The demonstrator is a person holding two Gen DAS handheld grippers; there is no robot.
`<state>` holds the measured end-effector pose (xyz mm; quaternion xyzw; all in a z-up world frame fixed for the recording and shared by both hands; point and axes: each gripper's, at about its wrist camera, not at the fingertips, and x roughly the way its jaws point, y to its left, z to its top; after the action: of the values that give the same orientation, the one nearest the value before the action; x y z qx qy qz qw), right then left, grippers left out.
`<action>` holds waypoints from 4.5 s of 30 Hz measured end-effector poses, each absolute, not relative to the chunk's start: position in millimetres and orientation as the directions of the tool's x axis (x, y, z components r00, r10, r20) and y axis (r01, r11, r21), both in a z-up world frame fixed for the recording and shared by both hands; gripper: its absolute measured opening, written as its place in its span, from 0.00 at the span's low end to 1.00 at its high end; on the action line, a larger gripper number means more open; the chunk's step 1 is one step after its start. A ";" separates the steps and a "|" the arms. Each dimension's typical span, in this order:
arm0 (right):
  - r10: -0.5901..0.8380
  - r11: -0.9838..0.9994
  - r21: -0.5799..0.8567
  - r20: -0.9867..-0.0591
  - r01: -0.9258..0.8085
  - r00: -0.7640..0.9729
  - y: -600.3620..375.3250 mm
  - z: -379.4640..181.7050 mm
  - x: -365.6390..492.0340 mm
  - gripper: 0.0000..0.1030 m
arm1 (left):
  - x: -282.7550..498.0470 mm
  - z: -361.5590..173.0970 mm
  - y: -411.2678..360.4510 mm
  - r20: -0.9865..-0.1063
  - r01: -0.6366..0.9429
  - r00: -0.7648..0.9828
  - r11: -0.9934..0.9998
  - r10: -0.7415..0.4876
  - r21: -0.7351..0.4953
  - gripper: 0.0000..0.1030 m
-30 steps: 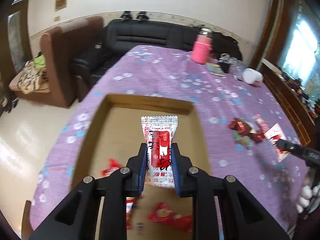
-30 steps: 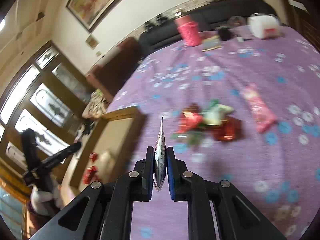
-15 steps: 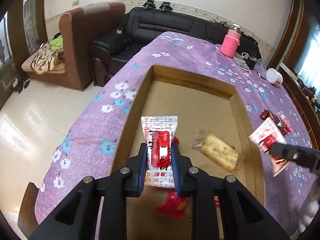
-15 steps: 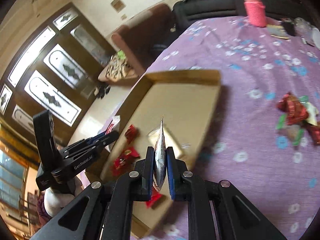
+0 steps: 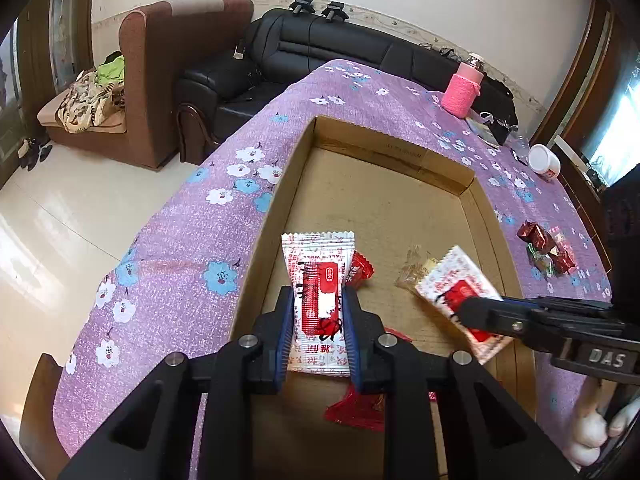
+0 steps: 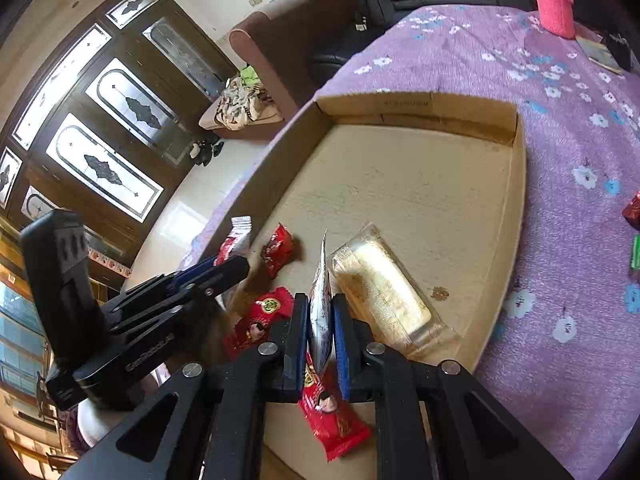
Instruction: Organize snacks
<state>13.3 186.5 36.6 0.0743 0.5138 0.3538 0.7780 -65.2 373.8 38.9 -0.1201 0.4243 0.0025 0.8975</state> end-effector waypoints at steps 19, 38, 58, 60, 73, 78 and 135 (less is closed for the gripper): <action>0.632 0.756 0.471 -0.706 -0.455 0.318 158.0 54.8 11.0 0.14 | -84.1 73.9 341.9 -0.689 -0.036 0.703 0.959 -0.176 -0.282 0.57; 0.539 0.822 0.526 -0.591 -0.220 0.601 -49.8 130.8 -52.9 0.27 | -123.7 173.5 197.0 -0.501 0.354 0.696 0.853 -0.514 -0.384 0.74; 0.392 0.878 0.432 -0.407 -0.204 0.825 -120.0 426.9 -116.9 0.27 | -172.5 400.3 211.0 -0.311 0.488 0.788 0.847 -0.531 -0.210 0.79; 0.364 0.888 0.419 -0.390 -0.189 0.846 -120.1 460.5 -123.9 0.27 | -174.4 411.9 219.6 -0.322 0.478 0.786 0.849 -0.528 -0.225 0.79; 0.137 0.973 0.223 -0.362 -0.057 0.922 -56.4 551.7 -155.8 0.54 | -192.7 407.0 298.5 -0.284 0.403 0.832 0.871 -0.477 -0.281 1.00; 0.149 0.976 0.209 -0.480 -0.052 0.864 -29.9 508.7 -110.7 0.54 | -185.2 353.5 322.5 -0.339 0.437 0.752 0.813 -0.565 -0.385 1.00; 0.450 0.889 0.434 -0.768 -0.146 0.455 -111.9 28.1 41.0 0.28 | 117.7 14.7 81.1 -0.843 0.226 0.311 0.896 -0.438 -0.382 0.32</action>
<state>41.1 -111.9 28.1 0.1549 0.4907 0.1774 0.8389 117.7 81.1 14.7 -0.0966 0.5493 -0.2065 0.8039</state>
